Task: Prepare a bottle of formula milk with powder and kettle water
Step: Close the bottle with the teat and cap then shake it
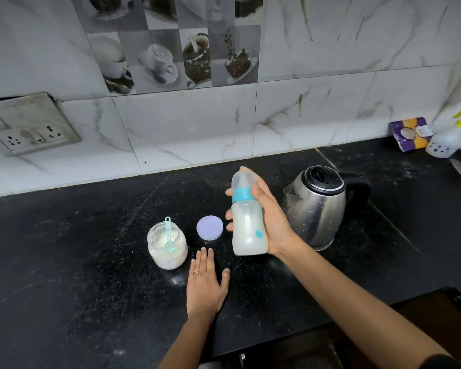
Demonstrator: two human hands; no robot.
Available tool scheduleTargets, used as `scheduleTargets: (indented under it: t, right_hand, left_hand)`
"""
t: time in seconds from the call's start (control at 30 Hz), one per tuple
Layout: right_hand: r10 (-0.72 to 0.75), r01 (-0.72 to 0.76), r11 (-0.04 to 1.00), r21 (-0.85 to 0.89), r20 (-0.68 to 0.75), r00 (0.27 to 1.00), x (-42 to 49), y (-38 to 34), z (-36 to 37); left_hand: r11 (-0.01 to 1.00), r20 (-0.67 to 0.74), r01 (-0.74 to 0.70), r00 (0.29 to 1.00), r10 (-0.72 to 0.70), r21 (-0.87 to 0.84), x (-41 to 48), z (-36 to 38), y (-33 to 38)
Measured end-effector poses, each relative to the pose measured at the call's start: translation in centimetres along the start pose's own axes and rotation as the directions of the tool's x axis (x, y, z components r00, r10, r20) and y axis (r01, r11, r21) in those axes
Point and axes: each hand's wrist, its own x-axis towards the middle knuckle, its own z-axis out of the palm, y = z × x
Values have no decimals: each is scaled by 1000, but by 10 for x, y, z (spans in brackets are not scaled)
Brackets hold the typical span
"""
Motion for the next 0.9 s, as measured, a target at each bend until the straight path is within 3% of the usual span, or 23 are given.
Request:
scheduleTargets:
  t: [0.13, 0.33, 0.47, 0.57, 0.73, 0.8, 0.9]
  right_hand:
    - [148, -51, 920, 389, -224, 963, 12, -2, 3]
    - [351, -323, 833, 450, 22, 936, 10, -11, 0]
    - [423, -193, 674, 713, -158, 892, 20, -16, 6]
    - [478, -185, 687, 703, -245, 843, 23, -18, 4]
    - [446, -195, 735, 649, -246, 861, 24, -20, 3]
    - [427, -221, 730, 647, -178, 886, 24, -21, 2]
    - [360, -378, 725, 575, 150, 921, 22, -21, 2]
  left_hand:
    - [1000, 4, 0, 1000, 0, 3, 0, -1, 1]
    - [1000, 14, 1, 1000, -1, -1, 1, 0, 1]
    - [1000, 4, 3, 1000, -3, -11, 1, 0, 0]
    - [1000, 6, 2, 1000, -2, -9, 0, -1, 1]
    - [1000, 2, -4, 1000, 4, -13, 0, -4, 2]
    - [1000, 2, -2, 1000, 2, -8, 0, -4, 2]
    - [1000, -5, 2, 1000, -2, -24, 0, -4, 3]
